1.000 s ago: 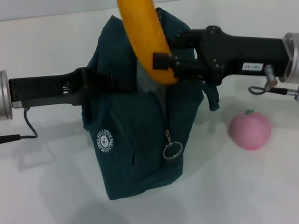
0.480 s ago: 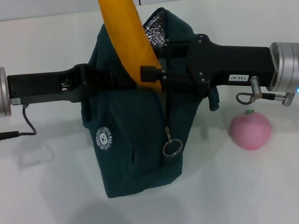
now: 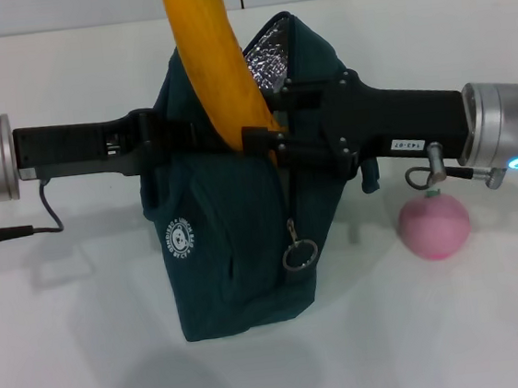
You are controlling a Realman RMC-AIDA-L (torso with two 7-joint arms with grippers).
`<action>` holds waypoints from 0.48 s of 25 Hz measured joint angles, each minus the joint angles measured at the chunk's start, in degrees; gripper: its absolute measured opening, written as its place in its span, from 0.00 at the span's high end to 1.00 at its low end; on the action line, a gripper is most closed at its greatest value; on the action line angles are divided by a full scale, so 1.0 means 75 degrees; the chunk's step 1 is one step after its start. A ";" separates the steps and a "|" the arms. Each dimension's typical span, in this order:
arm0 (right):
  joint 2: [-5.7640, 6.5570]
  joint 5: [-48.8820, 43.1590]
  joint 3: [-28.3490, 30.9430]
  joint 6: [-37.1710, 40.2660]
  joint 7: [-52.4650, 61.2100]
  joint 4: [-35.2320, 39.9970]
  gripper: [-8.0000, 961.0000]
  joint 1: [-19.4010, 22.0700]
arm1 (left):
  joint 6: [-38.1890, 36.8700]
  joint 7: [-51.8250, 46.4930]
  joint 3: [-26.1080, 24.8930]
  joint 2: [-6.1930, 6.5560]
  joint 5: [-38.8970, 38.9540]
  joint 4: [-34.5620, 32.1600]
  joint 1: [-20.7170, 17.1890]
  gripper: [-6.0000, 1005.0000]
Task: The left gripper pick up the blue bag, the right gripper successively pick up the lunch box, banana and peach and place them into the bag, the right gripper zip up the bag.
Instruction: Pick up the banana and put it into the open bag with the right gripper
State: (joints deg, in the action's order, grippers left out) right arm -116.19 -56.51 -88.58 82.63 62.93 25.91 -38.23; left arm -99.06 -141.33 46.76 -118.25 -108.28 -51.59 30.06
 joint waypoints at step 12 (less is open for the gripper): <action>0.0000 0.0160 -0.0188 -0.0013 -0.0122 -0.0009 0.53 0.0023 | 0.0001 0.0001 0.0000 0.0003 0.0000 0.0000 -0.0011 0.96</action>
State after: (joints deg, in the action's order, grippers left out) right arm -116.19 -55.31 -89.99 82.53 62.01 25.84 -38.05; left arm -99.05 -141.32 46.76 -118.23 -108.28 -51.59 29.98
